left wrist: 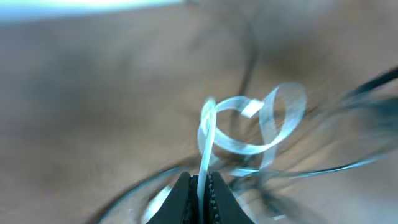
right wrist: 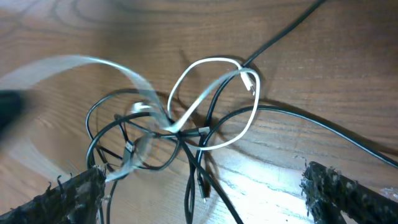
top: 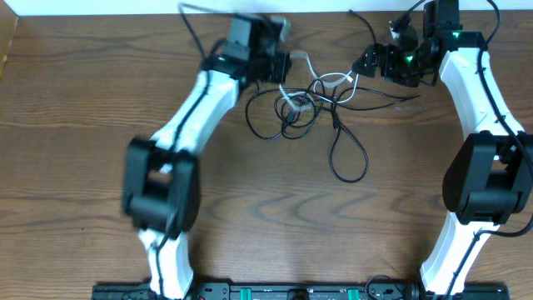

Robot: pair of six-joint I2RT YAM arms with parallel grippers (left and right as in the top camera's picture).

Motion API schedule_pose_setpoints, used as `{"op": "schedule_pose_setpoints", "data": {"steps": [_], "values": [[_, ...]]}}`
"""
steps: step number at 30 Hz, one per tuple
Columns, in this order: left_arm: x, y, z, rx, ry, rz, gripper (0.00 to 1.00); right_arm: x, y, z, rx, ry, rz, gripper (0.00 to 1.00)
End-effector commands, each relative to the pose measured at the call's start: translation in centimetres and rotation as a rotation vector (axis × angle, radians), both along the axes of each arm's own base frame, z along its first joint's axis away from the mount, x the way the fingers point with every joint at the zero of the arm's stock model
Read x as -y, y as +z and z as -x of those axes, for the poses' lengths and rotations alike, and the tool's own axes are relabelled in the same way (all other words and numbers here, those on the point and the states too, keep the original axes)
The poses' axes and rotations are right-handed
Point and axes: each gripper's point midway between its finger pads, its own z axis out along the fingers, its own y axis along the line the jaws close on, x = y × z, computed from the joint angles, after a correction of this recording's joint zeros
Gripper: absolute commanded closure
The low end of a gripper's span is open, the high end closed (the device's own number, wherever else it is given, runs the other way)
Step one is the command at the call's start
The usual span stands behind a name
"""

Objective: Untangle cables

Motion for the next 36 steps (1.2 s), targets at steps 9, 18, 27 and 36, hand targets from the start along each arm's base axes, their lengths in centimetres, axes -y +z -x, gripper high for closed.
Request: {"op": "schedule_pose_setpoints", "data": {"steps": [9, 18, 27, 36], "values": [[-1.6, 23.4, 7.0, 0.421, -0.037, 0.175, 0.92, -1.6, 2.5, -0.1, 0.094, 0.087, -0.04, 0.01], [-2.0, 29.1, 10.1, 0.513, -0.052, 0.269, 0.92, -5.8, 7.5, 0.6, 0.341, 0.385, -0.289, 0.01], [-1.5, 30.8, 11.0, 0.51, -0.077, 0.34, 0.92, -8.4, 9.7, -0.1, 0.557, 0.538, -0.293, 0.01], [-1.6, 31.0, 11.2, 0.506, -0.071, 0.351, 0.92, -11.7, 7.7, -0.1, 0.634, 0.65, -0.13, 0.01]]}}
